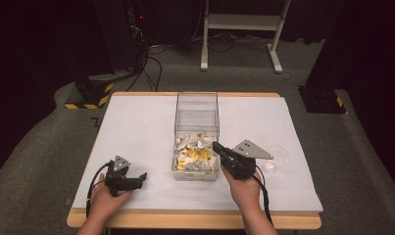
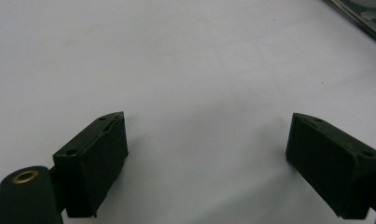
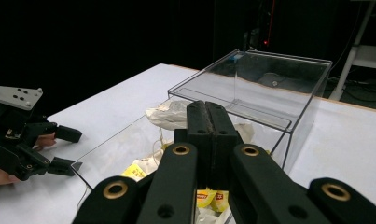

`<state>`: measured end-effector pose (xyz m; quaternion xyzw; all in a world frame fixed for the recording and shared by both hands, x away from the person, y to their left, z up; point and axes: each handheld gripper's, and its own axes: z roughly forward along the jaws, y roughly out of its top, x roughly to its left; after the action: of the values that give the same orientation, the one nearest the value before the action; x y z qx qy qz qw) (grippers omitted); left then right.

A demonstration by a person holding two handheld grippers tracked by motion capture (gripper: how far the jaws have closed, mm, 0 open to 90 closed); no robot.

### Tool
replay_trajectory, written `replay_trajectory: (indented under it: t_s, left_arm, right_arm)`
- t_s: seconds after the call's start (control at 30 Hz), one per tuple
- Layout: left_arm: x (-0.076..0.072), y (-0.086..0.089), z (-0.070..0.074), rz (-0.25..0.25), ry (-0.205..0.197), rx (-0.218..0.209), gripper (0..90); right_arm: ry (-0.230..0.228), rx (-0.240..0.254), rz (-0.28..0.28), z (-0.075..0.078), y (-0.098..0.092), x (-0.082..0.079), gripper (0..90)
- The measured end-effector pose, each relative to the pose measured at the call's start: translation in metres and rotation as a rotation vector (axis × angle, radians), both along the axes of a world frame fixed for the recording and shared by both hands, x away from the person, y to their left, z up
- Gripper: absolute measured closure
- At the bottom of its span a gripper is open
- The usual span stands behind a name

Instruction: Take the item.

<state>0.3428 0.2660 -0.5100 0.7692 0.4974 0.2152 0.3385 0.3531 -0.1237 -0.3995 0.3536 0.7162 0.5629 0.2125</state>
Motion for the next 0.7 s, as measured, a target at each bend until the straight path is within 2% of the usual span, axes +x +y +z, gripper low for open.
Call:
replay_trajectory:
  t_s: [0.7]
  left_arm:
    - [0.0,0.0,0.0,0.0,0.0,0.0,12.9]
  right_arm:
    - [-0.015,0.016,-0.053,0.005,-0.021,0.0,90.0]
